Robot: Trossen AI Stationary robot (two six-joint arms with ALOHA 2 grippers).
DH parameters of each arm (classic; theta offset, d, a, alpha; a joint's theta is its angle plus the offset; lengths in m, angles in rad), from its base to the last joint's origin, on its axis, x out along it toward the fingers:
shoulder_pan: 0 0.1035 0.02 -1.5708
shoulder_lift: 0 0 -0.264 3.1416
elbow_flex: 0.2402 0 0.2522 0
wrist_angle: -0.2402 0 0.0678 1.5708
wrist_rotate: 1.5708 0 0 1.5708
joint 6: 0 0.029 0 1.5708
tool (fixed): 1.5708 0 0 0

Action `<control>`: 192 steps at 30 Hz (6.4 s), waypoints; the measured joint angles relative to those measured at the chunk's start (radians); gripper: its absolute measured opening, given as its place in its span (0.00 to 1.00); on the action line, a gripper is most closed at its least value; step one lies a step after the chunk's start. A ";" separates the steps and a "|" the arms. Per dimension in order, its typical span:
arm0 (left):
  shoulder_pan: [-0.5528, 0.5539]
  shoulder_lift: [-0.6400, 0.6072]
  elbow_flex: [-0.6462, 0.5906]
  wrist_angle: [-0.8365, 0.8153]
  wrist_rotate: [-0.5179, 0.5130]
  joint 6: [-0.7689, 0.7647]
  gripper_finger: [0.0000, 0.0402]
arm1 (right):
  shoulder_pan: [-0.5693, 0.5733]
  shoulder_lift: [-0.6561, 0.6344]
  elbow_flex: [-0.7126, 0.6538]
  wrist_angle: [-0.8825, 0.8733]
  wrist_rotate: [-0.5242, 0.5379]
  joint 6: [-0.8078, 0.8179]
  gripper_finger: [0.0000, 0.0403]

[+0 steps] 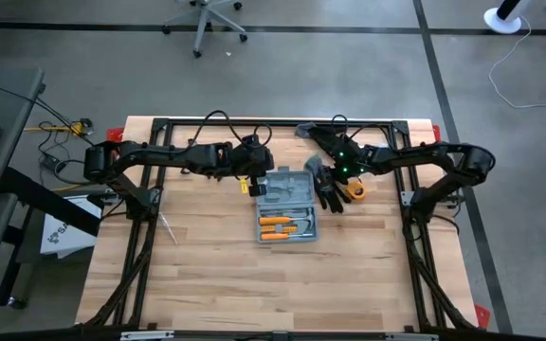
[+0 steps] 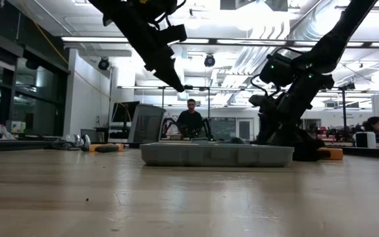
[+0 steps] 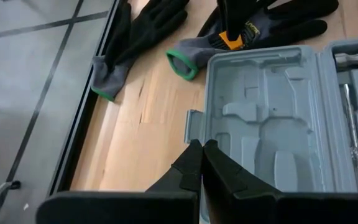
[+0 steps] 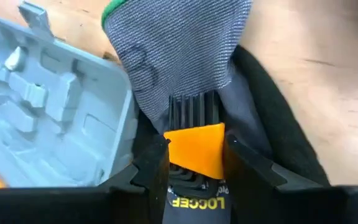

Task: Prefit tool cases
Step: Put the yellow hex keys into the gray toolbox

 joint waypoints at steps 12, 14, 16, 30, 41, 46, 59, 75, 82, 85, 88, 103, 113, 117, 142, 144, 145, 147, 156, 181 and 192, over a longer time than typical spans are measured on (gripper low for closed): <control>0.000 0.000 0.000 -0.001 -0.001 0.000 0.00 | 0.013 0.026 -0.001 0.165 -0.107 0.033 0.34; 0.000 0.000 0.000 -0.001 -0.001 0.000 0.00 | 0.013 0.026 -0.001 0.170 -0.121 0.033 0.34; 0.000 0.000 0.000 -0.002 -0.001 0.000 0.00 | 0.013 0.026 -0.001 0.172 -0.137 0.032 0.34; 0.000 0.000 0.000 -0.004 -0.001 0.000 0.00 | 0.013 0.025 -0.001 0.227 -0.144 0.043 0.34; 0.000 0.000 0.000 -0.004 -0.001 0.000 0.00 | 0.042 0.041 0.000 0.178 -0.101 0.055 0.34; 0.000 0.000 0.000 -0.005 -0.002 0.001 0.00 | 0.067 0.074 0.000 0.188 -0.066 0.078 0.33; 0.000 0.000 0.000 -0.110 -0.045 -0.013 0.00 | 0.072 -0.072 0.000 0.097 0.009 0.004 0.03; 0.073 0.000 -0.124 -0.200 0.233 -0.396 0.00 | 0.060 -0.157 0.256 -0.284 0.025 -0.300 0.03; 0.073 0.000 -0.246 -0.141 0.234 -0.514 0.00 | 0.039 -0.108 0.335 -0.323 -0.116 -0.438 0.03; 0.073 0.000 -0.287 -0.106 0.234 -0.566 0.00 | 0.045 -0.015 0.393 -0.322 -0.190 -0.494 0.03; 0.073 0.000 -0.301 -0.097 0.251 -0.604 0.00 | 0.064 0.099 0.488 -0.343 -0.238 -0.577 0.03; -0.013 -0.030 -0.302 -0.035 0.533 -0.539 0.00 | 0.098 0.532 0.945 -0.605 -0.383 -0.938 0.03; -0.020 -0.093 -0.302 -0.032 0.527 -0.522 0.00 | 0.110 0.597 0.995 -0.619 -0.398 -0.986 0.03; -0.020 -0.093 -0.302 -0.033 0.524 -0.523 0.00 | 0.120 0.609 0.995 -0.587 -0.394 -0.984 0.03; -0.020 -0.093 -0.302 -0.034 0.519 -0.497 0.00 | 0.124 0.633 0.995 -0.589 -0.322 -0.988 0.13; -0.020 -0.093 -0.302 -0.033 0.518 -0.489 0.00 | 0.124 0.633 0.995 -0.591 -0.322 -0.982 0.15; -0.020 -0.093 -0.302 -0.034 0.518 -0.486 0.00 | 0.124 0.633 0.995 -0.591 -0.322 -0.983 0.15; -0.020 -0.092 -0.302 -0.034 0.518 -0.484 0.00 | 0.124 0.633 0.995 -0.590 -0.322 -0.985 0.15; -0.020 -0.092 -0.302 -0.034 0.504 -0.468 0.00 | 0.114 0.632 0.995 -0.619 -0.322 -0.983 0.16; -0.018 -0.092 -0.305 -0.047 0.351 -0.453 0.00 | 0.136 0.562 0.993 -0.587 -0.164 -0.814 0.05; -0.013 -0.092 -0.305 -0.048 0.345 -0.460 0.00 | 0.214 0.687 0.998 -0.411 -0.069 -0.570 0.00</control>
